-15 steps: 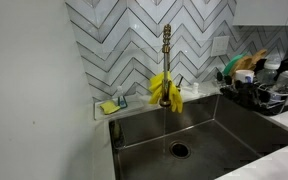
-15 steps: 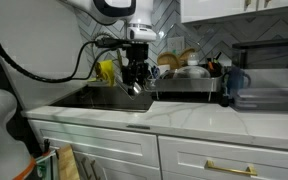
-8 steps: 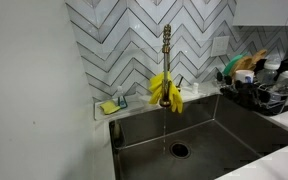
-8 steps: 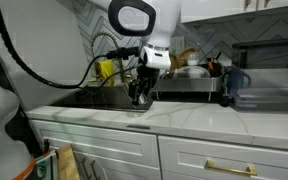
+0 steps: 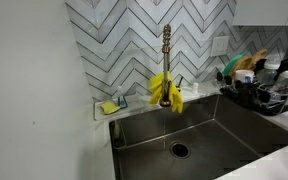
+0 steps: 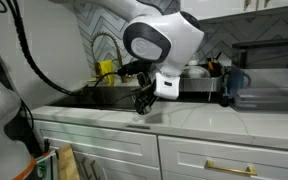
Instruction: Pour the contents of the silver cup into the sink and then close the tap
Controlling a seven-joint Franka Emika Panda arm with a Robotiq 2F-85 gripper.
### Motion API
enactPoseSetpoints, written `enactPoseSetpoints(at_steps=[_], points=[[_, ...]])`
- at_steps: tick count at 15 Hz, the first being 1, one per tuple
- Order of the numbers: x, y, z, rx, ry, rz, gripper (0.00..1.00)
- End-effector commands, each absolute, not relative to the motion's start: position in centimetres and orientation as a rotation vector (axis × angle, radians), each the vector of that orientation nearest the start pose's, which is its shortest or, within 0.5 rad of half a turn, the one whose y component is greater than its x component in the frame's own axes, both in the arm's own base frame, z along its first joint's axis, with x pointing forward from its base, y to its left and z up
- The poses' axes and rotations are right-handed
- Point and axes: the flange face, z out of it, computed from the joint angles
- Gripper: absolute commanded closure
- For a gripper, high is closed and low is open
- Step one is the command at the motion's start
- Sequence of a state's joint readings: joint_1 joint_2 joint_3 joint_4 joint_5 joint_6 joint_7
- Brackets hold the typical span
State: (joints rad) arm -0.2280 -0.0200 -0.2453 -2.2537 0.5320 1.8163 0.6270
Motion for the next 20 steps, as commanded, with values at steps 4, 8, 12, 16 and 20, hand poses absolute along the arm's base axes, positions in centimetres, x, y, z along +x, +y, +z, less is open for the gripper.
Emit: enactPoseSetpoints(at_steps=[4,8,12,16,20], points=[[45.4,-18.2,32.5,-1.926,1.595,0.711,0.59],[45.8,-18.0,31.5,-1.896,1.598,0.746,0.59],[45.6,-18.3,30.8,-1.925,1.531,0.712,0.59],[45.5,-18.5,30.2,-1.933,1.497,0.705,0.59],[45.4,-18.6,29.5,-1.921,1.490,0.722,0.59]])
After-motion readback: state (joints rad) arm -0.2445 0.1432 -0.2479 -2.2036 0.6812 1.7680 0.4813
